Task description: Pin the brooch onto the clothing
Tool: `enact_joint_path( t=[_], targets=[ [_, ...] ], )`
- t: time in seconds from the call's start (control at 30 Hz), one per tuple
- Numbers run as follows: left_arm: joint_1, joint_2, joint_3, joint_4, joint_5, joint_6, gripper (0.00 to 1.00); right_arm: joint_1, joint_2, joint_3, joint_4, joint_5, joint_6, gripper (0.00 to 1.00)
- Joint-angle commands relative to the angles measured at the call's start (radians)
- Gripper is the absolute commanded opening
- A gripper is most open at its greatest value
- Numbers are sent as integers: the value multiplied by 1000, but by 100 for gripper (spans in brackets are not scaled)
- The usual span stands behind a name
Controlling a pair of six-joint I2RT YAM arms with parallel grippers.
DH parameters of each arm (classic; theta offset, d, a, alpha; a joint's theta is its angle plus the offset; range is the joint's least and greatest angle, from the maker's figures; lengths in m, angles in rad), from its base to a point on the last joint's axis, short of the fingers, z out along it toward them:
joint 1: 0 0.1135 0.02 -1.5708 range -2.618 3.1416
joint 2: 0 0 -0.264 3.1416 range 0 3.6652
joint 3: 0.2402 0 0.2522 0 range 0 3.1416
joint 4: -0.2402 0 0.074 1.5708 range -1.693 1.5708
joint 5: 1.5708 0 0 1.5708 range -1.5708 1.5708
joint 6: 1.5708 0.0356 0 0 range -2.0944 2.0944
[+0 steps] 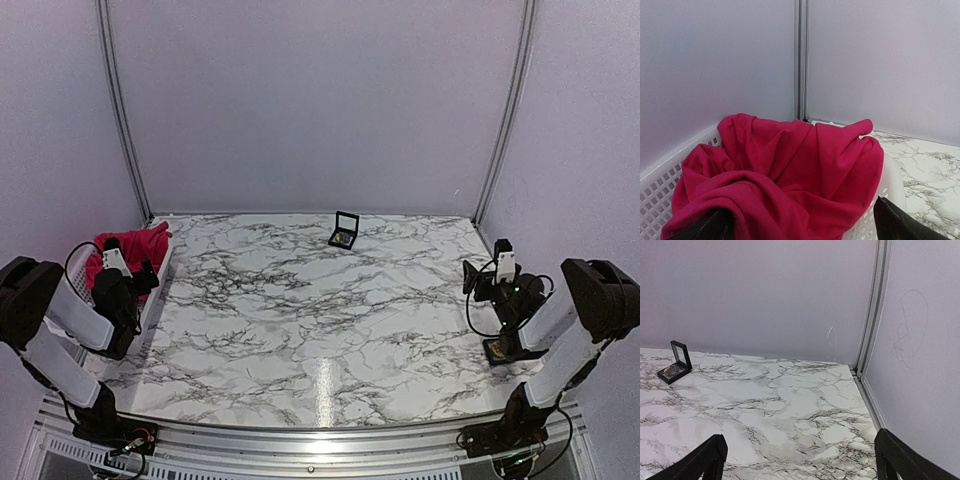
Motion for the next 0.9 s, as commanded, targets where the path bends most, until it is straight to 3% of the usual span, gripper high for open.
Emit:
enact_joint_path(
  t=[0.0,0.23,0.4,0.5,0.67,0.77,0.87],
  targets=[
    [6,-10,8,-37,-22,-5,99,8,3,25,-11,-8,-8,99],
    [-2,-23,-26,14,-21,9,99,5,-35,14,-6,-10,1,99],
    [-51,-67,-131,227,-50,109,99,-6,-295,149,-405,57,54,99],
    [-69,-351,-45,-160,-15,125,99,-6,-386,212,-467,16,74,99],
    [-69,-564,250,-766,-131,43,99,-4,-448,428,-763,1,227,99],
    [-67,-564,492,-1194,-109,-45,99,16,-436,583,-961,-76,256,99],
    [-66,-446,786,-1702,-63,-153,99,90,-405,748,-1186,-64,212,98]
  ],
)
